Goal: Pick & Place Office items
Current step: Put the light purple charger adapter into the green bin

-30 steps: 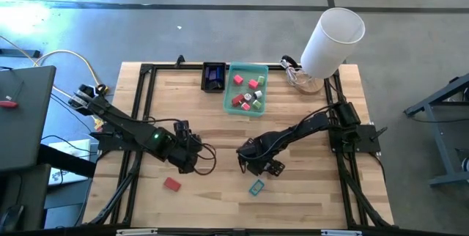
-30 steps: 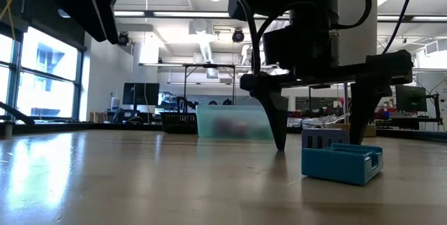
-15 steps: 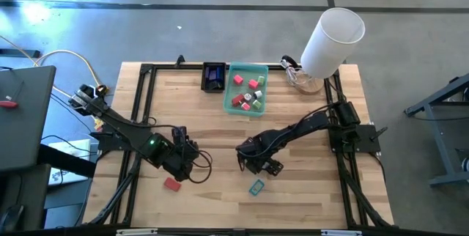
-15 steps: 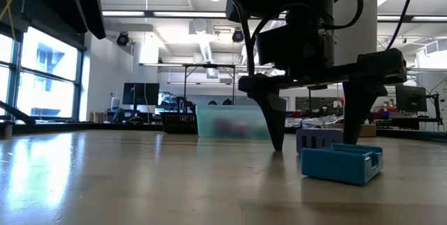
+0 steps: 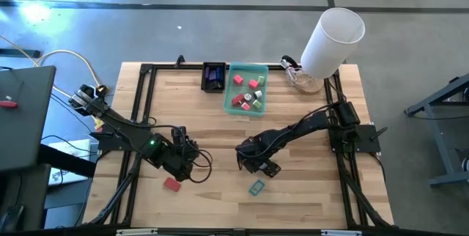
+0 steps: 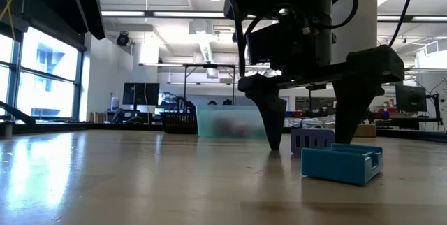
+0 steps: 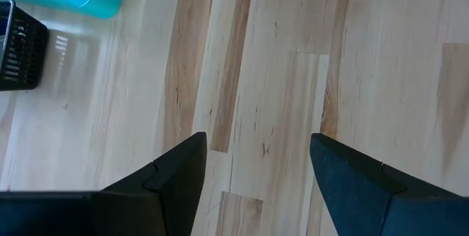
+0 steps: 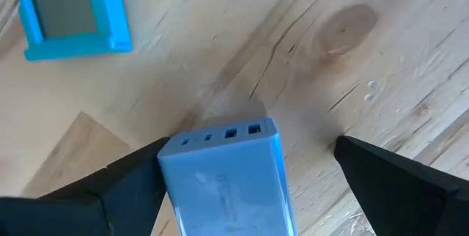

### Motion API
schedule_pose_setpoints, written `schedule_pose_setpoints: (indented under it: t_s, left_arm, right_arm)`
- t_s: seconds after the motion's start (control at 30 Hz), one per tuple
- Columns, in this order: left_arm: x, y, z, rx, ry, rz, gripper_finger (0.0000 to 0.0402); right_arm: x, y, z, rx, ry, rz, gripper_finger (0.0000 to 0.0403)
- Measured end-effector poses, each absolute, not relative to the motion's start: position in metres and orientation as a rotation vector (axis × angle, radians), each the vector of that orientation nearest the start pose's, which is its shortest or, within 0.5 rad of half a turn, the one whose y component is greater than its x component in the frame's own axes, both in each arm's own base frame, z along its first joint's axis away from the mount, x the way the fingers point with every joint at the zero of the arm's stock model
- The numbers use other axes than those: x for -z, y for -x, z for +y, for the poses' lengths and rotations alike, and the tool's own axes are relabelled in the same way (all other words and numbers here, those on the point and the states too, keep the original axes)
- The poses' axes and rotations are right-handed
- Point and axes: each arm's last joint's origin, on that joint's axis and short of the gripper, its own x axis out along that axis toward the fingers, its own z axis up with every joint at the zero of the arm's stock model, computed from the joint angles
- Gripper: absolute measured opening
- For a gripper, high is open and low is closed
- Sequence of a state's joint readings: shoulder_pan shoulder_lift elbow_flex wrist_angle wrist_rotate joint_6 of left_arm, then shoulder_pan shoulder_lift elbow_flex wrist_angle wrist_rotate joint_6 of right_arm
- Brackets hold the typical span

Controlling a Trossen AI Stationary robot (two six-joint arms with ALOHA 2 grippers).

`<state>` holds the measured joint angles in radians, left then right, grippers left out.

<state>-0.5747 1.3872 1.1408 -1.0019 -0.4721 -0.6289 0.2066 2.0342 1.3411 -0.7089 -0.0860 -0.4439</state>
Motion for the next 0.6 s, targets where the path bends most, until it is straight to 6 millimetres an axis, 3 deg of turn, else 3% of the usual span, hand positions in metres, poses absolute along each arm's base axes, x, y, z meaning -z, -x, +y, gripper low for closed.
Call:
schedule_pose_setpoints:
  t_s: [0.6]
  left_arm:
    - [-0.2724,-0.2200,-0.1268,-0.246,-0.060,1.041,0.0233]
  right_arm:
    - [-0.1345,-0.3741,0.0822,-0.500,0.381,1.327,0.0375]
